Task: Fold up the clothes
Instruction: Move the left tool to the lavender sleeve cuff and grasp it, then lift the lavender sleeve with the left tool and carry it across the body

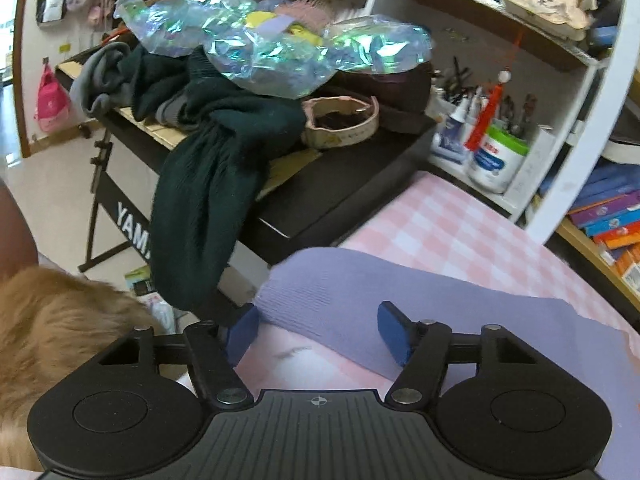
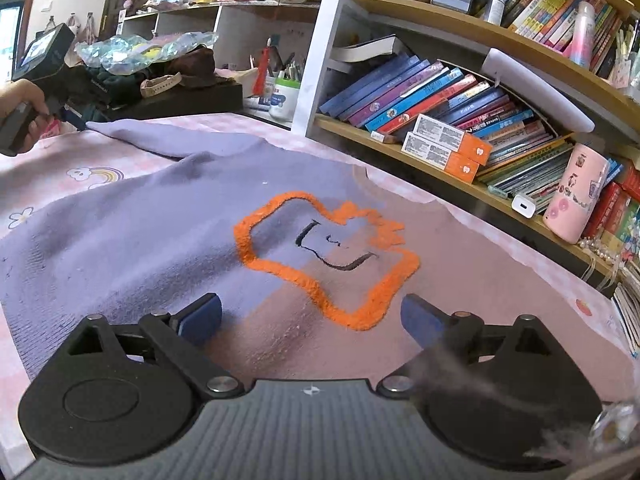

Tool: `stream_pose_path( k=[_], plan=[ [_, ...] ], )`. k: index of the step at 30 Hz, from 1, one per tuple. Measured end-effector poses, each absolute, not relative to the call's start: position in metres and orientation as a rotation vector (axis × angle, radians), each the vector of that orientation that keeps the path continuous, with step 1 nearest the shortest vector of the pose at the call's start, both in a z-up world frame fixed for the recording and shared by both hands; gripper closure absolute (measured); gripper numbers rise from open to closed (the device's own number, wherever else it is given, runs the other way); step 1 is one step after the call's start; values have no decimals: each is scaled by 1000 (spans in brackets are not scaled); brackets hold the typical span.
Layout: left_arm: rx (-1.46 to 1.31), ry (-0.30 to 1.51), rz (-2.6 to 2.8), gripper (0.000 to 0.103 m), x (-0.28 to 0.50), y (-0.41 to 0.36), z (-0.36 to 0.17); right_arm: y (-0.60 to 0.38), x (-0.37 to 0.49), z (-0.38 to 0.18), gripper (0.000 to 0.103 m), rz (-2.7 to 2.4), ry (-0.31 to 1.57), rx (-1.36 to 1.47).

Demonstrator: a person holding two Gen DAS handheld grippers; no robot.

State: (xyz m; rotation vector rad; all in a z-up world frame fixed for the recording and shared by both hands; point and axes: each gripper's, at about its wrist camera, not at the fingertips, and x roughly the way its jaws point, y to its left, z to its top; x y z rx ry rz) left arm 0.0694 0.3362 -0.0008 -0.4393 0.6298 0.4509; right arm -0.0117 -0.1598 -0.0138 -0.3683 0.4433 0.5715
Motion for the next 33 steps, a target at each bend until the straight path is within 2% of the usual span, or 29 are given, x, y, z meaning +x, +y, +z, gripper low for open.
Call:
stream_pose_path(
  k=[10,12,13,14,16,24,33],
  plan=[
    [-470,651,460,39,76,347,-5,-155,-11,-16,5,574,460,-398],
    [-477,644,465,53,79,349,-6,-154,-11,-17,5,573,459,-404],
    [-476,637,476,68,79,350,-6,-154,-11,-17,5,571,459,-405],
    [-479,627,483,78,78,351,-5,-154,-12,-17,5,570,458,-405],
    [-496,594,474,91,73,354,-3,-154,-12,-17,5,568,457,-405],
    [-407,467,294,94,64,314,41,-153,-10,-17,5,574,470,-410],
    [-293,343,-137,94,98,178,117,-153,-11,-18,2,563,473,-412]
  ],
)
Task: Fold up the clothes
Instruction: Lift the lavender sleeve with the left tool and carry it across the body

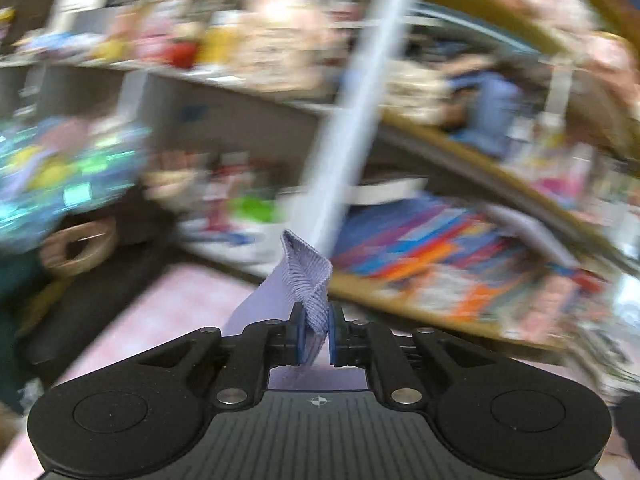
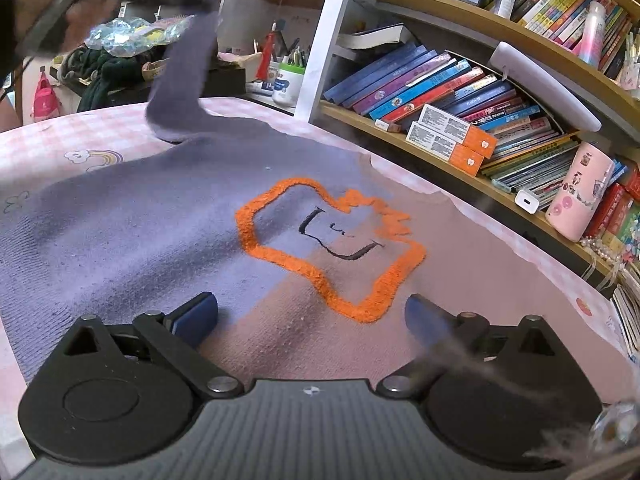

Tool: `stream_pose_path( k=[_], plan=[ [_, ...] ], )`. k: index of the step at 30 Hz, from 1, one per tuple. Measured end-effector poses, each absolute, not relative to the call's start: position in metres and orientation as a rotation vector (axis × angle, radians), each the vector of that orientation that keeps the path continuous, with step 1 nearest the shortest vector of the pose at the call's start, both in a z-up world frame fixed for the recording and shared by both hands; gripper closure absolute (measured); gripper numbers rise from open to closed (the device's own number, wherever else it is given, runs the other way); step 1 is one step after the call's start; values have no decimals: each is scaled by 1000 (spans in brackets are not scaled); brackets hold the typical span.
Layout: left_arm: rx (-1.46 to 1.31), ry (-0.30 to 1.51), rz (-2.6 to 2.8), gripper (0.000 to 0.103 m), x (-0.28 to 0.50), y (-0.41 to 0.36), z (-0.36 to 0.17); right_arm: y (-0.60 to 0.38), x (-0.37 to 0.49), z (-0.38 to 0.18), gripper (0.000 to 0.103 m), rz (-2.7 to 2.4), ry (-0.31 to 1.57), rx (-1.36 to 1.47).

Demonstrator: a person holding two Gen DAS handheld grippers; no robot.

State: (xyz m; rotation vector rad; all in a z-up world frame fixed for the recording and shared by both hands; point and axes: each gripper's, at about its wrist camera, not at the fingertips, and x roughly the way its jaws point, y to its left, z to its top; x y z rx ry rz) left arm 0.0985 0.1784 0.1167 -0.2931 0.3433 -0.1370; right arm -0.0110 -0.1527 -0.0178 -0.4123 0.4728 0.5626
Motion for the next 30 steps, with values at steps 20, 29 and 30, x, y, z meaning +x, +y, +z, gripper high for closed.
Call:
stream_pose_path(
  k=[20,29,30],
  plan=[
    [-303,498,-451,92,173,-30,62,-157,-7,-16,1,572,499,-377],
    [-154,472,-473,34,142,-27,61,-157,-7,-16,0,568,501,-377],
    [-118,463,-463,34,133,-20,61,-157,-6,-17,0,567,501,-378]
  ],
)
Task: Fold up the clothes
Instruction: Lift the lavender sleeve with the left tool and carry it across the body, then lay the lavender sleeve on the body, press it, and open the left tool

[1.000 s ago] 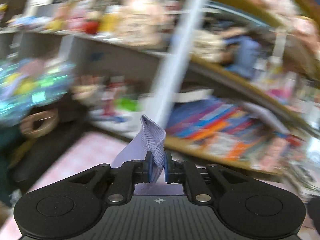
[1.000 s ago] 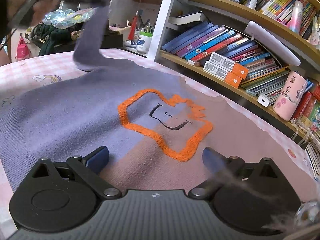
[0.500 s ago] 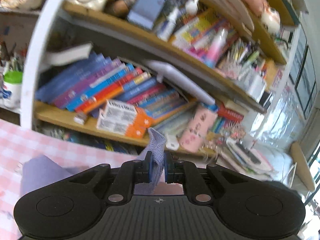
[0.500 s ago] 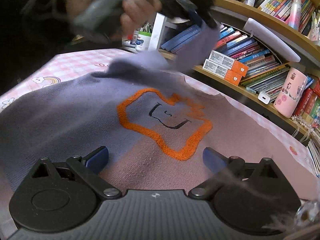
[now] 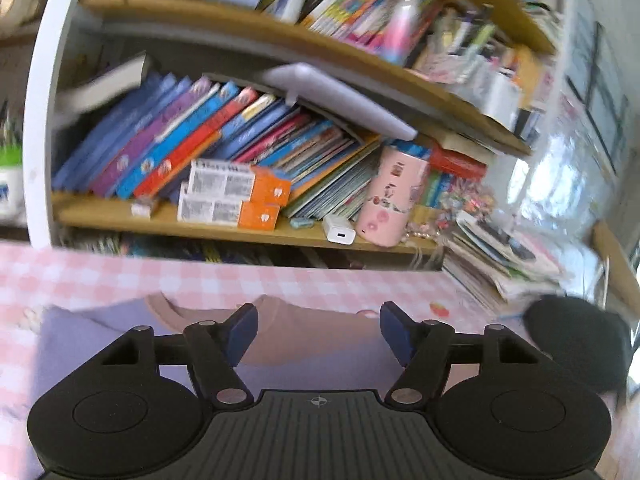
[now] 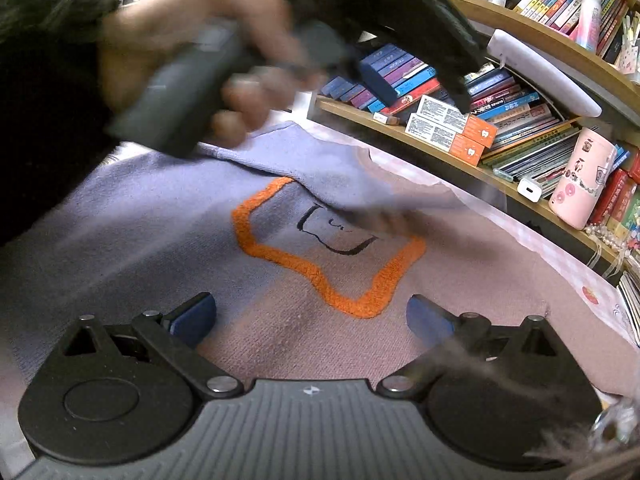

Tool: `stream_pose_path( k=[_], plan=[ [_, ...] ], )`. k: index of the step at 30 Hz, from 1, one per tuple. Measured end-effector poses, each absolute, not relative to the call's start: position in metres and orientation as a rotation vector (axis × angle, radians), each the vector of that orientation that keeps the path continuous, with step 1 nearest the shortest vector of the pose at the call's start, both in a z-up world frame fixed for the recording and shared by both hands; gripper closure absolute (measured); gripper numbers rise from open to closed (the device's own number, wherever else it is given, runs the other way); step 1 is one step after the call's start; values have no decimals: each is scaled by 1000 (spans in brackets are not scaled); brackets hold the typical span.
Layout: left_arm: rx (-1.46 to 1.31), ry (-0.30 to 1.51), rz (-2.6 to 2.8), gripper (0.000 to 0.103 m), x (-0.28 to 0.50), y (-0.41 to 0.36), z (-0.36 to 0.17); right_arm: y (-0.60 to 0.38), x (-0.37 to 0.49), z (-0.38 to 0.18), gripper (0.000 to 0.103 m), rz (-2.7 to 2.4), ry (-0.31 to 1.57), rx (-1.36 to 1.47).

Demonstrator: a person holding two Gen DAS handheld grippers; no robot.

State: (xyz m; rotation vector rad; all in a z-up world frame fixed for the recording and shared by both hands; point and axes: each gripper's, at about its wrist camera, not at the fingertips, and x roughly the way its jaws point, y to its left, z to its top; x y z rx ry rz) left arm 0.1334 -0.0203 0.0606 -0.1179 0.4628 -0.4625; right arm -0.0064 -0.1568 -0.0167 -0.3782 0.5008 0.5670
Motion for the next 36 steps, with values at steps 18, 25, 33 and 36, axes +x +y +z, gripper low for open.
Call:
stream_pose_path(
  k=[18,25,33,36],
  plan=[
    [111,635,-202,66,34,107,-4,-270,-17,3,29,236,587,-131],
    [198,653,-189,95,33,110,-12,-292,-14,-5,61,181,663,-16],
    [170,653,-210,98,42,126,-12,-279,7,-6,88,248,708,23],
    [165,650,-192,98,48,132,-12,-267,18,-5,90,268,706,3]
  ],
)
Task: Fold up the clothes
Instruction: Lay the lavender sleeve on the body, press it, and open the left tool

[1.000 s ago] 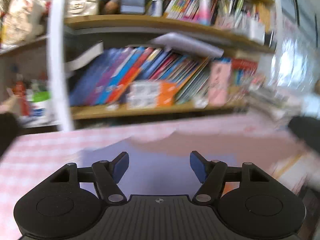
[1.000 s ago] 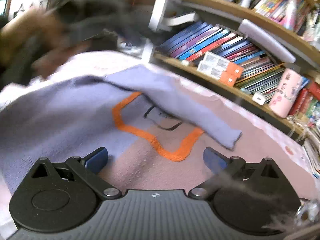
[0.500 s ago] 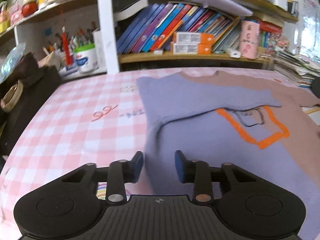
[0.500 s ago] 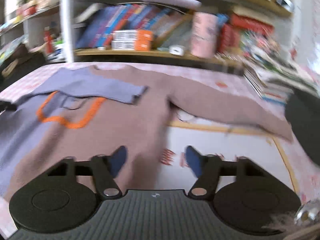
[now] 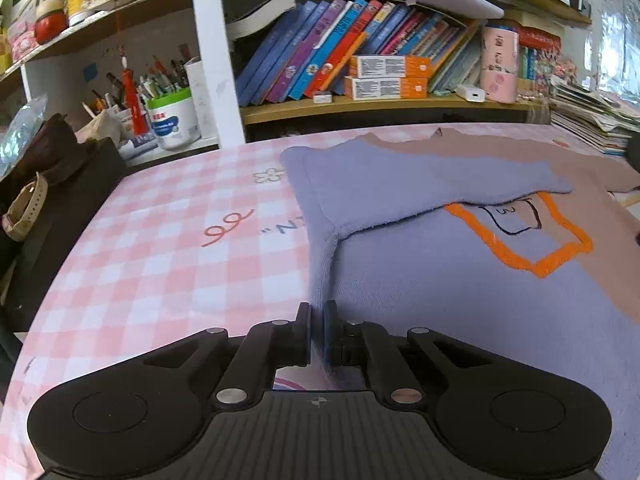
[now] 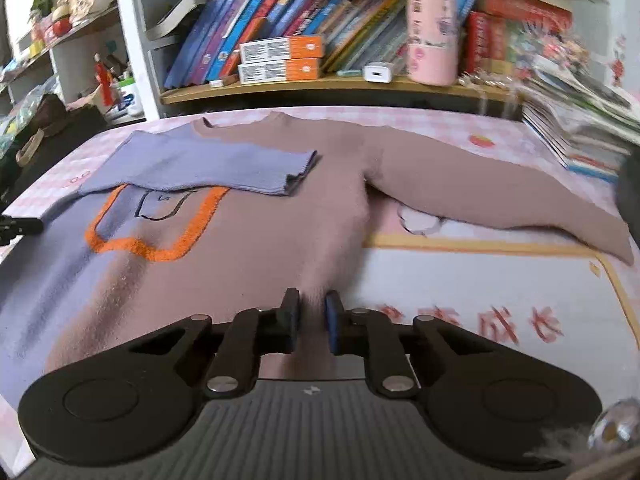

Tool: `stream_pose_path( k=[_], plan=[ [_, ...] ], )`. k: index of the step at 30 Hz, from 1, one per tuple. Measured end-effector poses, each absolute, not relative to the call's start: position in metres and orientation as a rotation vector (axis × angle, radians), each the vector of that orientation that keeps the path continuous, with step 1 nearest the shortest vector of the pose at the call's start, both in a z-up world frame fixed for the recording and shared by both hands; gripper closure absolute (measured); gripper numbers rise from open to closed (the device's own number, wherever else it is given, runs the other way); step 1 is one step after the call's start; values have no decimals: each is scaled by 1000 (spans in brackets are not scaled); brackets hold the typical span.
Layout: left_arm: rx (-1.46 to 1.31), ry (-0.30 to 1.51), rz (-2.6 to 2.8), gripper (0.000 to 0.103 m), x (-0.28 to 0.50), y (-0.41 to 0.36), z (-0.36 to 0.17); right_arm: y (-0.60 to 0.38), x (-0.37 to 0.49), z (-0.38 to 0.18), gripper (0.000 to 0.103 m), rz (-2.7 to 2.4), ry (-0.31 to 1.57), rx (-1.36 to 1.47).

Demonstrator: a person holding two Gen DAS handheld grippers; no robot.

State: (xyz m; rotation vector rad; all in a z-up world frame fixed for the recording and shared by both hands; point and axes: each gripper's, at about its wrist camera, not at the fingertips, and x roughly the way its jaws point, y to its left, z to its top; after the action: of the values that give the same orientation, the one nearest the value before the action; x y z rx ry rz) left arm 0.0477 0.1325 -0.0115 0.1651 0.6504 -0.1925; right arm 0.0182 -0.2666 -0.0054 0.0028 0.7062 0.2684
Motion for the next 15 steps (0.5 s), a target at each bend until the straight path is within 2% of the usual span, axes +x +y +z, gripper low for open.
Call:
stream_pose_path(
  k=[15],
  plan=[
    [101,670,-91,98,95,185,-11,-196,78,-8,90,345,674,-109]
  ],
)
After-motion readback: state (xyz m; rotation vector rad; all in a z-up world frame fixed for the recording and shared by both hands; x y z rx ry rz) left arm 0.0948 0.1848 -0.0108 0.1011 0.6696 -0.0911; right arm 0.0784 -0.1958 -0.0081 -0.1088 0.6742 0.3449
